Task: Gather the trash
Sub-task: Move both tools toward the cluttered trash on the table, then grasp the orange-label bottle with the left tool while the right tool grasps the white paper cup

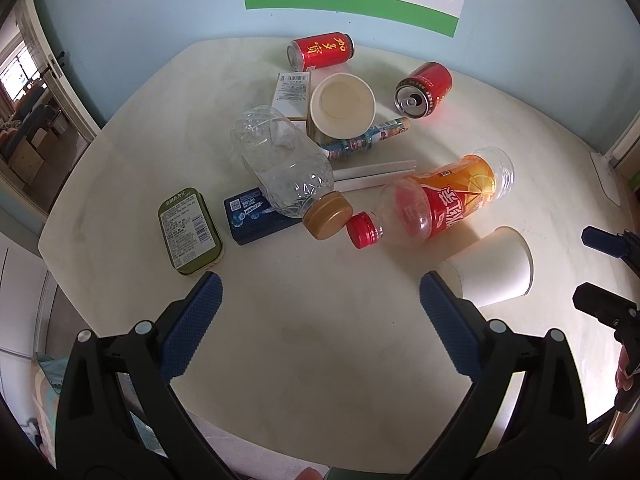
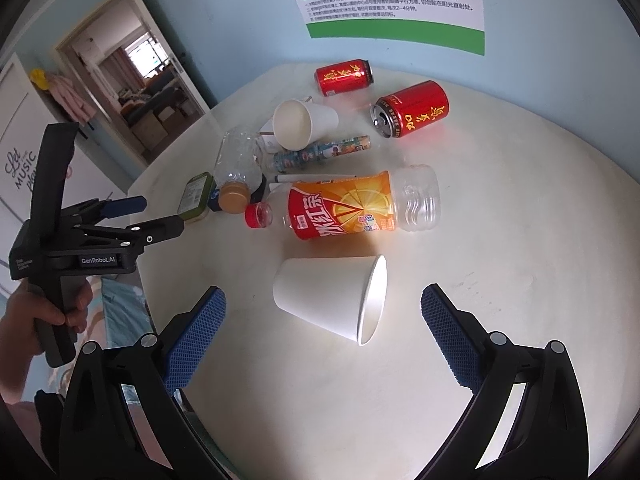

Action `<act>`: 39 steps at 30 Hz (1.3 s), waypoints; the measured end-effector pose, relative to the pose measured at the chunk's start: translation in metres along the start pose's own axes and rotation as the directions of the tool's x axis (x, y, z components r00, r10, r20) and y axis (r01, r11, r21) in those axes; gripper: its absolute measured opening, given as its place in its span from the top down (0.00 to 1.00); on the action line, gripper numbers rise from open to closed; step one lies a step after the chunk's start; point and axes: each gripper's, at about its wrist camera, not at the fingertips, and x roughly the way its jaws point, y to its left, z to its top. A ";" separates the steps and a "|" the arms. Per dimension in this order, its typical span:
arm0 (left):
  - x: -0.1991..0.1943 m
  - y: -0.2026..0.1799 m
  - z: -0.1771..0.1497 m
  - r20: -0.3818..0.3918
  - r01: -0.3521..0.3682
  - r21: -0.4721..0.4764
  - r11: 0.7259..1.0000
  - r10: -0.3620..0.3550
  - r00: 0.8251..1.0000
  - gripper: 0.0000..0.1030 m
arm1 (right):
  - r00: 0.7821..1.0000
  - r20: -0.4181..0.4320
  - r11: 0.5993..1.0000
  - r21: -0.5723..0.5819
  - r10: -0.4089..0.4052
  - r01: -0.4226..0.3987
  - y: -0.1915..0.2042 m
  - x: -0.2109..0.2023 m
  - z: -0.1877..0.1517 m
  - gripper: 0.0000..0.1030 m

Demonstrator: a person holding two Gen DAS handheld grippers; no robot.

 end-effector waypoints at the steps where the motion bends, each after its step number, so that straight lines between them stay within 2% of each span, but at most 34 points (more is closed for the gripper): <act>1: 0.000 0.000 0.000 -0.002 0.001 0.002 1.000 -0.001 1.000 0.06 | 1.000 -0.001 1.000 -0.002 -0.005 0.005 0.000 0.001 0.000 0.06; 14: 0.010 0.000 0.002 -0.032 0.005 0.027 1.000 -0.004 0.999 0.06 | 1.000 -0.025 1.000 -0.007 0.010 -0.011 -0.003 0.009 -0.001 0.06; 19: 0.017 0.000 0.003 -0.047 0.028 0.028 0.999 -0.027 0.999 0.06 | 0.999 -0.040 1.000 0.011 0.018 -0.017 -0.008 0.014 0.003 0.06; 27: 0.037 -0.008 0.006 -0.082 0.106 0.108 0.989 -0.097 0.992 0.06 | 0.995 -0.072 0.996 0.056 0.073 -0.069 -0.023 0.030 0.005 0.06; 32: 0.048 -0.012 0.007 -0.102 0.132 0.188 0.973 -0.115 0.988 0.06 | 0.991 -0.104 0.997 0.025 0.081 -0.079 -0.027 0.040 0.007 0.06; 39: 0.064 -0.021 0.018 -0.127 0.186 0.233 0.954 -0.160 0.979 0.06 | 0.980 -0.148 0.991 0.020 0.134 -0.132 -0.030 0.059 0.007 0.06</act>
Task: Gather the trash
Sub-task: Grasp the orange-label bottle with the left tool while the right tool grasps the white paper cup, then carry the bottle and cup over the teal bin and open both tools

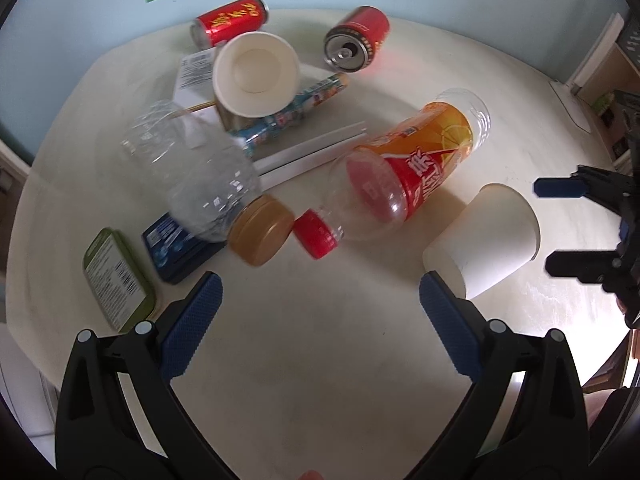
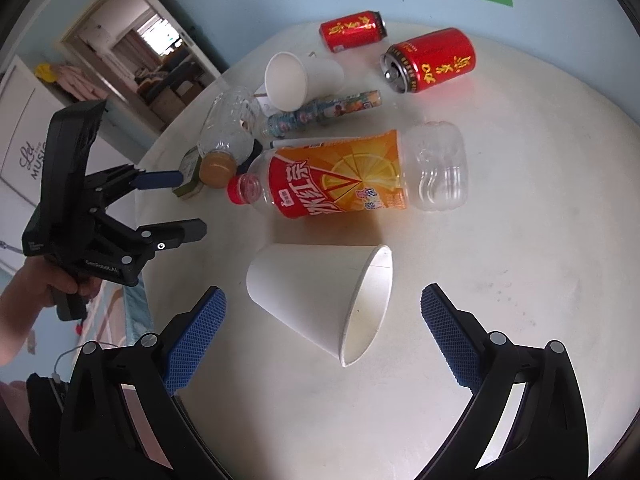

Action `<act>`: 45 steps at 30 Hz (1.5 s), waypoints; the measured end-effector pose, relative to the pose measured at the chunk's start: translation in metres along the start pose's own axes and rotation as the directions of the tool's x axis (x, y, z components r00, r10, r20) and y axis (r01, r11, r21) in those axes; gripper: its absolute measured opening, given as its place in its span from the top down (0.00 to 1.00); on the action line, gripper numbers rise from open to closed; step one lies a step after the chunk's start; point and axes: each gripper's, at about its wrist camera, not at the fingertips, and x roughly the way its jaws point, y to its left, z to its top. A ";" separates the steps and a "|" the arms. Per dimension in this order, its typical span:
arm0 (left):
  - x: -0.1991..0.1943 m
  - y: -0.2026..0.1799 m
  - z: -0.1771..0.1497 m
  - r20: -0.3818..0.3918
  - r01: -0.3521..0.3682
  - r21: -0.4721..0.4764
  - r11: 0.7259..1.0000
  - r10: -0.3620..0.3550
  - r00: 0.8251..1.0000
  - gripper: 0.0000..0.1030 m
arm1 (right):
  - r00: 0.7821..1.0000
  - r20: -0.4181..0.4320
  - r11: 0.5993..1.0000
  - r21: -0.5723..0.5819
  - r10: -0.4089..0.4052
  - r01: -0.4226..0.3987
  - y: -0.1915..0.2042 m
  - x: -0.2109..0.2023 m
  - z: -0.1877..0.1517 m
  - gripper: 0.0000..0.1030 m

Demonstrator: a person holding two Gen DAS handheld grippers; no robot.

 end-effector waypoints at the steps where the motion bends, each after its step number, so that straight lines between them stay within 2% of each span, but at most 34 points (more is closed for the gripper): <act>1: 0.002 -0.001 0.003 0.003 0.006 0.012 1.000 -0.006 1.000 0.06 | 1.000 -0.005 1.000 0.004 0.013 -0.013 -0.002 0.003 0.000 0.06; 5: 0.008 -0.007 0.012 0.008 0.025 0.069 0.997 -0.026 1.000 0.06 | 0.999 -0.028 0.999 0.016 0.046 -0.046 -0.009 0.013 0.002 0.07; 6: 0.009 -0.008 0.014 0.008 0.021 0.083 0.996 -0.022 1.000 0.06 | 0.997 -0.037 0.998 0.018 0.061 -0.060 -0.010 0.016 0.003 0.10; 9: 0.014 -0.016 0.020 0.011 0.011 0.141 0.990 -0.013 1.000 0.06 | 0.993 -0.071 0.995 0.024 0.095 -0.094 -0.013 0.023 0.003 0.28; 14: 0.026 -0.029 0.033 0.002 0.019 0.239 0.971 -0.020 1.000 0.06 | 0.984 -0.108 0.989 0.034 0.144 -0.141 -0.019 0.032 0.002 0.28; 17: 0.032 -0.038 0.039 -0.007 0.031 0.300 0.953 -0.030 1.000 0.06 | 0.967 -0.125 0.974 0.063 0.223 -0.217 -0.023 0.037 0.001 0.36; 18: 0.033 -0.040 0.041 -0.011 0.034 0.314 0.949 -0.032 0.999 0.06 | 0.953 -0.132 0.962 0.078 0.271 -0.263 -0.024 0.040 0.000 0.48; 19: 0.038 -0.044 0.045 -0.020 0.044 0.332 0.942 -0.039 0.999 0.06 | 0.945 -0.133 0.953 0.088 0.299 -0.289 -0.025 0.042 -0.001 0.56; 20: 0.041 -0.046 0.047 -0.029 0.054 0.342 0.938 -0.047 0.998 0.06 | 0.936 -0.133 0.944 0.099 0.326 -0.315 -0.026 0.041 -0.001 0.60; 22: 0.048 -0.050 0.051 -0.046 0.081 0.366 0.927 -0.068 0.997 0.06 | 0.919 -0.133 0.927 0.101 0.371 -0.360 -0.025 0.040 -0.003 0.75; 26: 0.062 -0.053 0.059 -0.078 0.125 0.388 0.913 -0.103 0.992 0.09 | 0.902 -0.117 0.908 0.112 0.415 -0.403 -0.029 0.027 -0.008 0.88; 28: 0.067 -0.053 0.061 -0.105 0.172 0.401 0.900 -0.141 0.984 0.20 | 0.900 -0.104 0.904 0.125 0.423 -0.410 -0.033 0.018 -0.012 0.95; 29: 0.069 -0.053 0.061 -0.120 0.194 0.411 0.891 -0.158 0.980 0.33 | 0.901 -0.095 0.902 0.132 0.424 -0.411 -0.036 0.012 -0.014 0.95; 33: 0.072 -0.056 0.058 -0.144 0.252 0.426 0.869 -0.210 0.967 0.35 | 0.911 -0.070 0.908 0.141 0.407 -0.395 -0.040 -0.013 -0.020 0.95; 36: 0.068 -0.062 0.057 -0.135 0.256 0.449 0.856 -0.218 0.967 0.35 | 0.919 -0.050 0.912 0.150 0.392 -0.381 -0.045 -0.025 -0.024 0.95; 41: 0.048 -0.065 0.055 -0.081 0.247 0.409 0.879 -0.235 0.969 0.35 | 0.932 -0.001 0.920 0.159 0.364 -0.359 -0.050 -0.046 -0.033 0.95; 45: 0.023 -0.057 0.052 -0.039 0.220 0.372 0.902 -0.222 0.974 0.35 | 0.937 0.035 0.925 0.151 0.347 -0.348 -0.053 -0.065 -0.041 0.95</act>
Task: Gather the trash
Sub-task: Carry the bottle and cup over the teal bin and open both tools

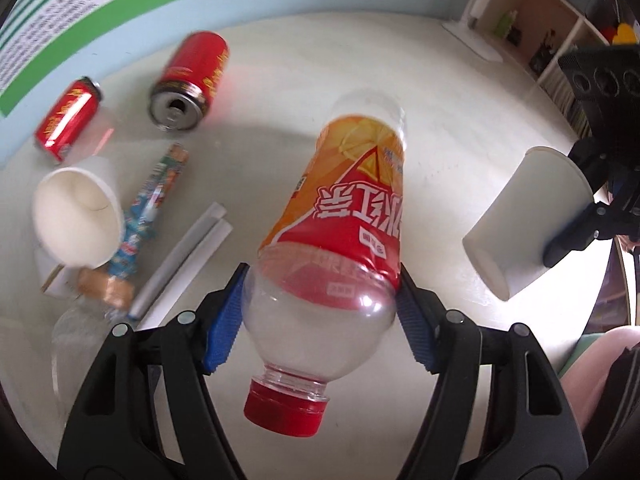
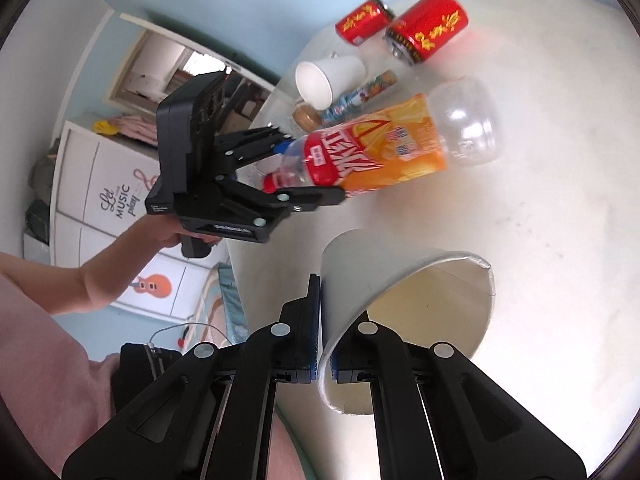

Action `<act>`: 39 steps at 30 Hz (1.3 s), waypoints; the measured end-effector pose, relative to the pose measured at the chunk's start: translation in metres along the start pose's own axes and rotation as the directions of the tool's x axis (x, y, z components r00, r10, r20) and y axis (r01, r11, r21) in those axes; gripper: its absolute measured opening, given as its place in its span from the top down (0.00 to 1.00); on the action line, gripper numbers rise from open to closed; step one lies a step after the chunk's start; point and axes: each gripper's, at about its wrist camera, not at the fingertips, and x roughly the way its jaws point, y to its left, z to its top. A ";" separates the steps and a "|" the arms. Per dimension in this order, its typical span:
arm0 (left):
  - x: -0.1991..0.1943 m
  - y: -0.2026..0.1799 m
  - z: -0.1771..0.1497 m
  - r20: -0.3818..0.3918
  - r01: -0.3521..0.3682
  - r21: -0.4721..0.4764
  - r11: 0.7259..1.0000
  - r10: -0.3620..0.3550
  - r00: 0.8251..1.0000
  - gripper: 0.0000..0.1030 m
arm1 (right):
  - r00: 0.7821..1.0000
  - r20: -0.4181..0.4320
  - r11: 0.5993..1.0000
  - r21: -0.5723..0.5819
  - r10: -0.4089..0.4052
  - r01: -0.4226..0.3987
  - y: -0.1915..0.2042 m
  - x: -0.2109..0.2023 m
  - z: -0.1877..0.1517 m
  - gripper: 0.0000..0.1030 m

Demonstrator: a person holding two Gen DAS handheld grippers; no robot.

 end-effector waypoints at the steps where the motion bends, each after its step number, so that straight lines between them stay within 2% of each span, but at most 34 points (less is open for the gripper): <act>1: -0.009 -0.001 -0.002 0.013 -0.004 -0.012 1.000 0.005 1.000 0.35 | 1.000 0.007 1.000 -0.004 -0.001 0.001 0.002 -0.005 -0.002 0.95; 5: -0.039 -0.002 -0.010 0.058 -0.026 -0.057 0.998 0.029 0.998 0.35 | 1.000 0.019 0.999 -0.033 -0.004 0.004 0.010 -0.014 -0.008 0.95; 12: -0.088 -0.013 -0.039 0.113 -0.091 -0.169 0.981 0.111 0.987 0.35 | 0.999 0.009 0.993 -0.110 0.039 -0.037 0.029 -0.002 0.000 0.95; 15: -0.110 -0.019 -0.062 0.114 -0.144 -0.216 0.966 0.172 0.979 0.35 | 0.997 -0.028 0.983 -0.170 0.067 -0.070 0.044 0.006 0.006 0.95; 18: -0.137 -0.028 -0.094 0.113 -0.176 -0.310 0.934 0.220 0.969 0.35 | 0.990 -0.093 0.964 -0.237 0.102 -0.122 0.062 0.017 0.010 0.95; 21: -0.162 -0.034 -0.132 0.095 -0.217 -0.411 0.885 0.279 0.956 0.35 | 0.970 -0.193 0.929 -0.308 0.149 -0.204 0.087 0.042 0.018 0.95; 23: -0.180 -0.041 -0.168 0.056 -0.269 -0.491 0.829 0.338 0.940 0.35 | 0.953 -0.254 0.907 -0.338 0.168 -0.250 0.104 0.061 0.021 0.95; 24: -0.185 -0.042 -0.180 0.045 -0.281 -0.515 0.810 0.353 0.934 0.35 | 0.943 -0.282 0.896 -0.350 0.179 -0.274 0.111 0.070 0.021 0.95; 25: -0.194 -0.044 -0.203 0.028 -0.299 -0.556 0.775 0.377 0.926 0.35 | 0.929 -0.319 0.878 -0.368 0.189 -0.305 0.124 0.084 0.022 0.95; 27: -0.204 -0.045 -0.235 0.011 -0.313 -0.610 0.728 0.402 0.916 0.35 | 0.911 -0.371 0.850 -0.407 0.181 -0.335 0.151 0.114 0.022 0.95; 31: -0.218 -0.034 -0.314 -0.029 -0.321 -0.719 0.617 0.434 0.900 0.35 | 0.895 -0.414 0.815 -0.453 0.167 -0.361 0.200 0.170 0.017 0.95; 33: -0.223 -0.020 -0.357 -0.042 -0.311 -0.764 0.565 0.438 0.898 0.35 | 0.893 -0.421 0.802 -0.472 0.159 -0.366 0.226 0.200 0.012 0.95; 34: -0.224 -0.014 -0.372 -0.048 -0.309 -0.777 0.549 0.438 0.898 0.35 | 0.889 -0.431 0.790 -0.485 0.157 -0.374 0.242 0.223 0.008 0.95; 35: -0.224 -0.004 -0.396 -0.064 -0.305 -0.793 0.528 0.425 0.903 0.35 | 0.885 -0.439 0.781 -0.493 0.157 -0.383 0.255 0.244 0.004 0.95; 38: -0.223 0.028 -0.458 -0.094 -0.297 -0.820 0.489 0.397 0.913 0.35 | 0.869 -0.471 0.791 -0.470 0.151 -0.392 0.291 0.319 -0.007 0.95; 39: -0.223 0.043 -0.484 -0.089 -0.273 -0.838 0.473 0.375 0.923 0.35 | 0.861 -0.483 0.790 -0.462 0.158 -0.403 0.304 0.341 -0.011 0.95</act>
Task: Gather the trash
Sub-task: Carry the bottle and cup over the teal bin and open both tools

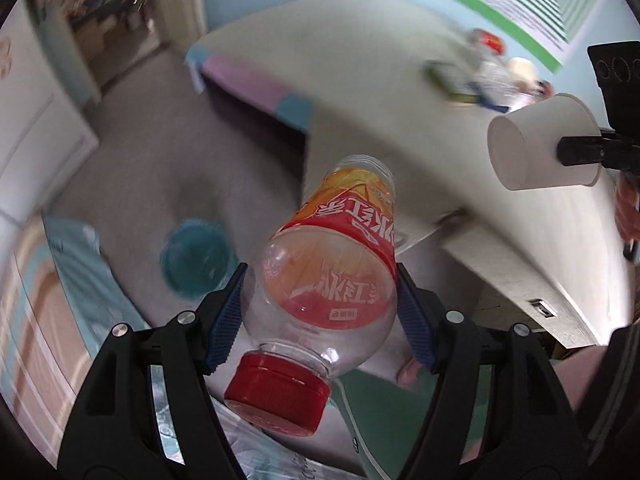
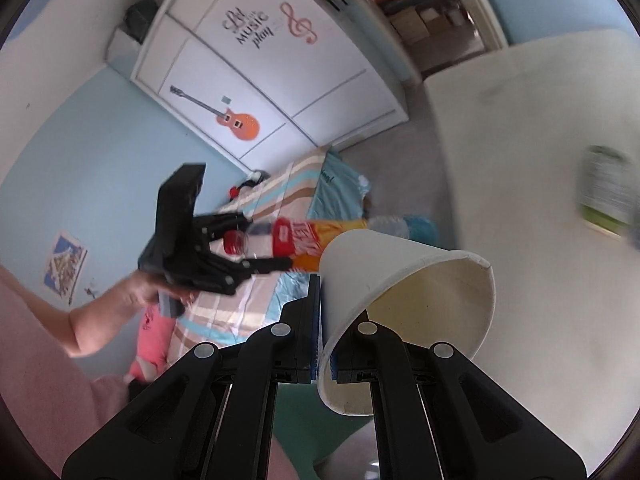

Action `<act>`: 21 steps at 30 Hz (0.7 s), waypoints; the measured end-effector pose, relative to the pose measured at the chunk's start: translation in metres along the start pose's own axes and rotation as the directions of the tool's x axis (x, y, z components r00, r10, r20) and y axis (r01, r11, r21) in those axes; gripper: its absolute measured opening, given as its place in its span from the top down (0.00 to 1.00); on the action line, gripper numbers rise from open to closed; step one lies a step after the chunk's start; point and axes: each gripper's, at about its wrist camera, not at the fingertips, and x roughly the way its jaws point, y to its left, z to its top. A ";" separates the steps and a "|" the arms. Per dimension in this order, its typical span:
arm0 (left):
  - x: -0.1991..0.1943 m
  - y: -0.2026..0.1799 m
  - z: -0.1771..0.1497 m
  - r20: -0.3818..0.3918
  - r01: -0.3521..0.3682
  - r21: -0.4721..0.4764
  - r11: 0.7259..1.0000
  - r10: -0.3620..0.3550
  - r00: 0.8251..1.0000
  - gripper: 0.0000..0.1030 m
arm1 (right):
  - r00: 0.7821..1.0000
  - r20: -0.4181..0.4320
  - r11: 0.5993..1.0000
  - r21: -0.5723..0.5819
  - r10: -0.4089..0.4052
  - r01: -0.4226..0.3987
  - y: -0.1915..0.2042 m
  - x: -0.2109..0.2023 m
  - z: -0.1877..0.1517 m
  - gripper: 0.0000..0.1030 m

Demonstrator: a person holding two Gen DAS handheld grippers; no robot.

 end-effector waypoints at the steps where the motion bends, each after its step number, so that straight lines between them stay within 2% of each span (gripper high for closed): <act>1: 0.003 0.014 -0.001 -0.003 0.004 -0.006 1.000 -0.004 1.000 0.35 | 1.000 -0.018 1.000 -0.018 0.009 -0.010 0.005 0.032 0.016 0.95; 3: 0.020 0.054 0.001 -0.031 -0.023 -0.018 1.000 0.023 0.999 0.35 | 0.998 -0.063 0.999 -0.033 0.014 -0.016 0.010 0.078 0.037 0.95; 6: 0.048 0.121 0.002 -0.082 -0.016 -0.120 0.993 0.006 0.997 0.35 | 0.990 -0.141 1.000 -0.023 0.011 -0.014 0.005 0.163 0.071 0.95; 10: 0.104 0.194 -0.006 -0.134 -0.045 -0.189 0.981 0.019 0.991 0.35 | 0.975 -0.223 1.000 -0.024 -0.007 0.001 -0.020 0.261 0.091 0.95; 14: 0.176 0.253 -0.019 -0.170 -0.076 -0.214 0.974 0.040 0.985 0.35 | 0.949 -0.315 1.000 0.009 -0.021 0.025 -0.091 0.374 0.092 0.95; 17: 0.237 0.301 -0.045 -0.204 -0.078 -0.246 0.966 0.027 0.979 0.35 | 0.923 -0.383 0.998 0.019 -0.042 0.053 -0.147 0.454 0.082 0.95; 19: 0.284 0.323 -0.061 -0.223 -0.096 -0.247 0.964 0.040 0.974 0.35 | 0.904 -0.420 0.997 -0.010 -0.075 0.078 -0.176 0.505 0.074 0.95; 21: 0.322 0.337 -0.075 -0.235 -0.086 -0.259 0.962 0.023 0.972 0.35 | 0.887 -0.453 0.995 -0.003 -0.090 0.100 -0.209 0.549 0.061 0.95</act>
